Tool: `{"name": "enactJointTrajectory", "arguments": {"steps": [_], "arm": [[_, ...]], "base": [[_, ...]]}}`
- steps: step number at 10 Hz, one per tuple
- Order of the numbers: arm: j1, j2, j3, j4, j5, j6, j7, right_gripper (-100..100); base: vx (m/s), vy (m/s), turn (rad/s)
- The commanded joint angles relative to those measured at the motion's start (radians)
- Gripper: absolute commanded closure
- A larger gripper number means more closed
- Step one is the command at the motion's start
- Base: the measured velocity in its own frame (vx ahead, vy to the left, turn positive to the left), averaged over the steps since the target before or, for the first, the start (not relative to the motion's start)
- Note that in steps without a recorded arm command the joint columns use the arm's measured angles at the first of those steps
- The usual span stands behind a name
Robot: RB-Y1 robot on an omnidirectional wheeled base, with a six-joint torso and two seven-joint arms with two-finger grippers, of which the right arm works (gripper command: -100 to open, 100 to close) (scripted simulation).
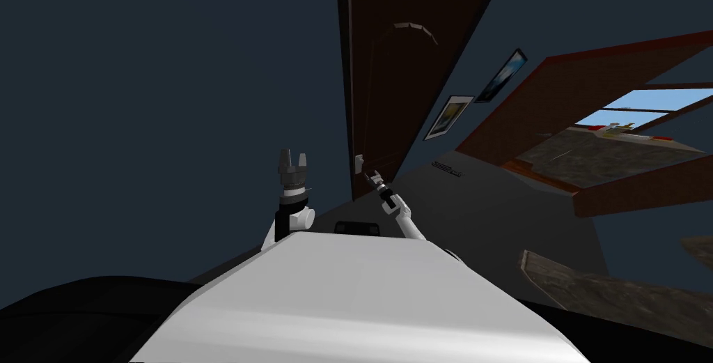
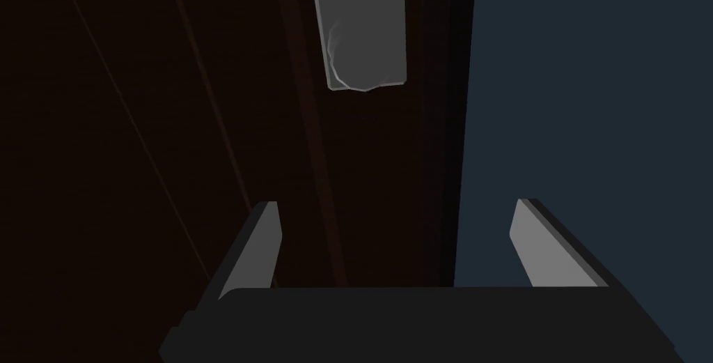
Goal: Pull the door open
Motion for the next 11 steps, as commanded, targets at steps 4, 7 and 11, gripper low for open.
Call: {"name": "enactJointTrajectory", "arguments": {"steps": [4,7,11], "arm": [[-0.03,-0.004,0.005,0.052,0.029,-0.001,0.037,-100],[-0.056,0.023,-0.074,0.094,0.017,0.013,0.09,-100],[-0.085,0.052,-0.165,0.139,0.003,0.026,0.147,-100]], "base": [[0.071,-0.012,0.02],[-0.007,0.032,0.27],[0.01,0.013,0.211]]}}
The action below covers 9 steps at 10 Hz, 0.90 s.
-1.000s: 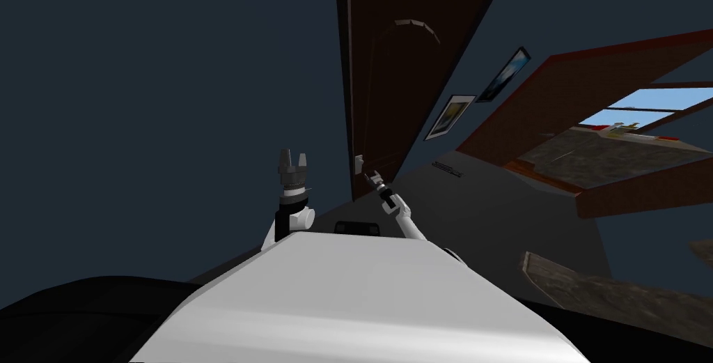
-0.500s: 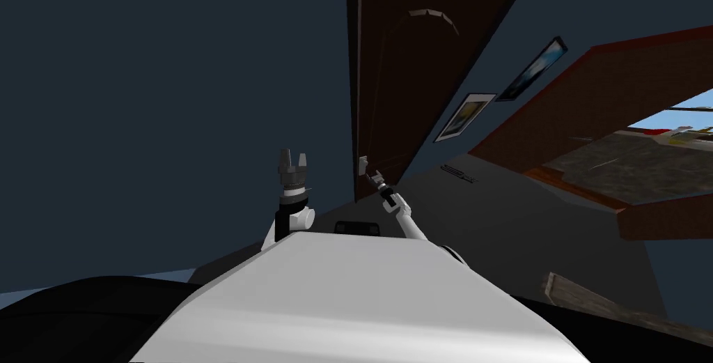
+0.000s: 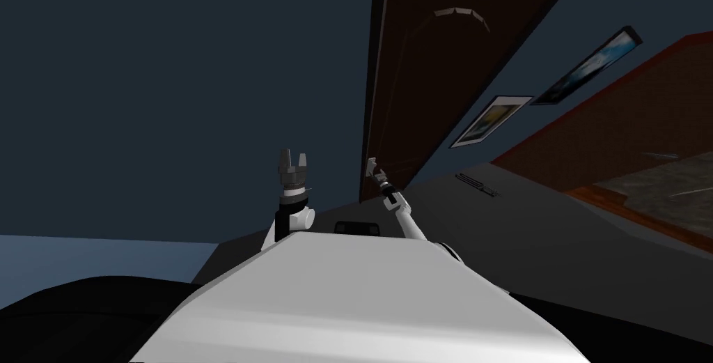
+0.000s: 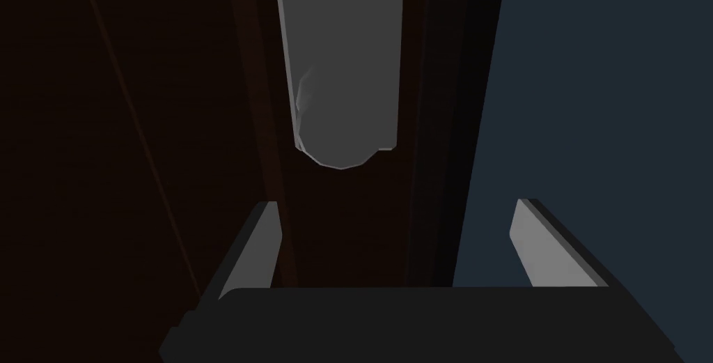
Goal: Pull the door open
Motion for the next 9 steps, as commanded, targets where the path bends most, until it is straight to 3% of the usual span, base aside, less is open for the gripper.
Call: {"name": "enactJointTrajectory", "arguments": {"steps": [1,9], "arm": [[-0.01,0.011,-0.037,0.009,-0.005,0.011,0.023,-100],[-0.07,0.082,-0.219,0.087,-0.029,0.027,0.146,-100]], "base": [[0.032,-0.017,0.202],[0.036,-0.051,0.206]]}}
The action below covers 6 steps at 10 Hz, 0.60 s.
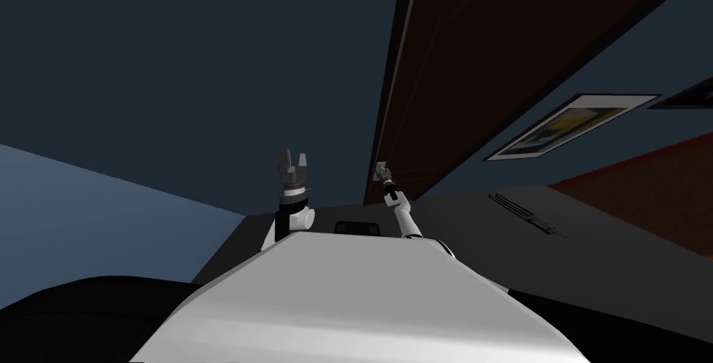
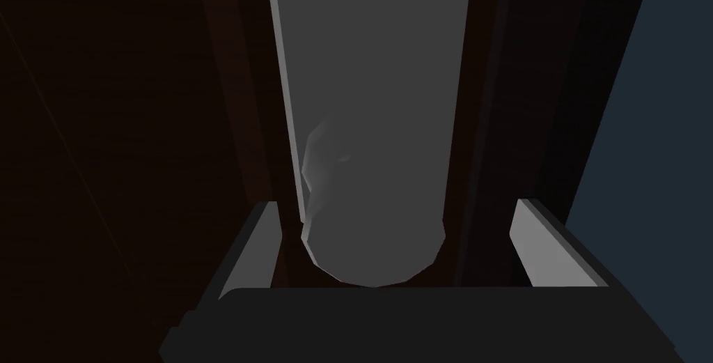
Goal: Pull the door open
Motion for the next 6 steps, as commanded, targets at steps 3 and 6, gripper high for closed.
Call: {"name": "enactJointTrajectory", "arguments": {"steps": [3,6], "arm": [[-0.014,0.018,-0.039,0.017,-0.004,0.002,0.029,-100],[-0.014,0.018,-0.039,0.017,-0.004,0.002,0.029,100]], "base": [[0.019,-0.065,0.137],[0.0,0.01,-0.022]]}}
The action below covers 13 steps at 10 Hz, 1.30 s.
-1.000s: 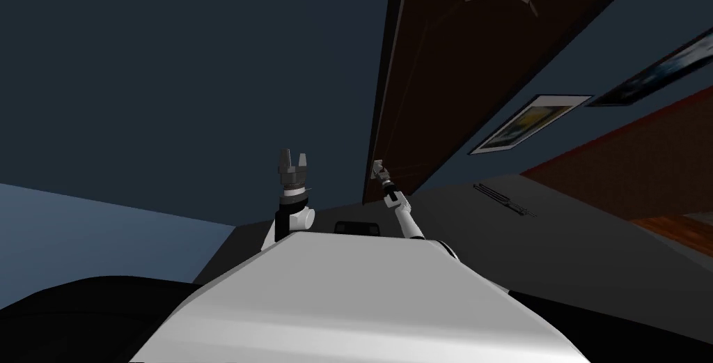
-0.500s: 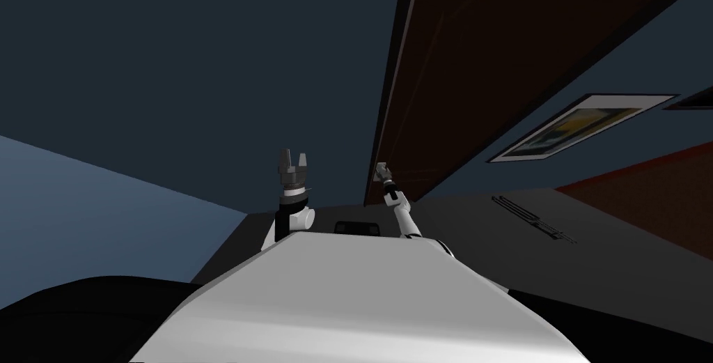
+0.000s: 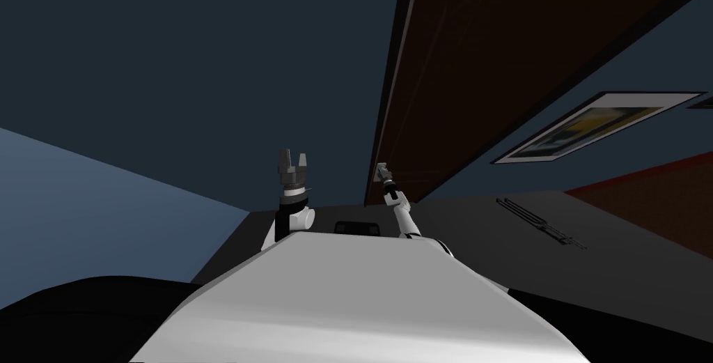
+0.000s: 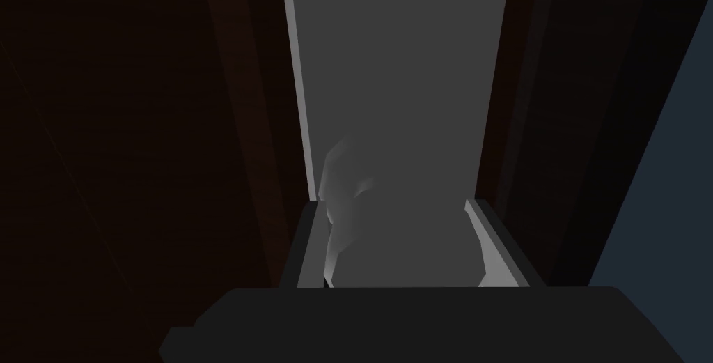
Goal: Pull the door open
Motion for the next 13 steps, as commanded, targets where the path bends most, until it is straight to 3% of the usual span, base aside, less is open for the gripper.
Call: {"name": "enactJointTrajectory", "arguments": {"steps": [1,3,13], "arm": [[0.0,0.002,0.001,0.0,0.0,0.0,0.0,100],[0.0,0.002,0.001,0.0,0.0,0.0,0.0,100],[-0.006,-0.03,-0.022,0.026,-0.107,-0.006,-0.243,100]], "base": [[0.0,0.0,0.0],[0.0,0.0,0.0],[-0.057,-0.024,0.11]]}}
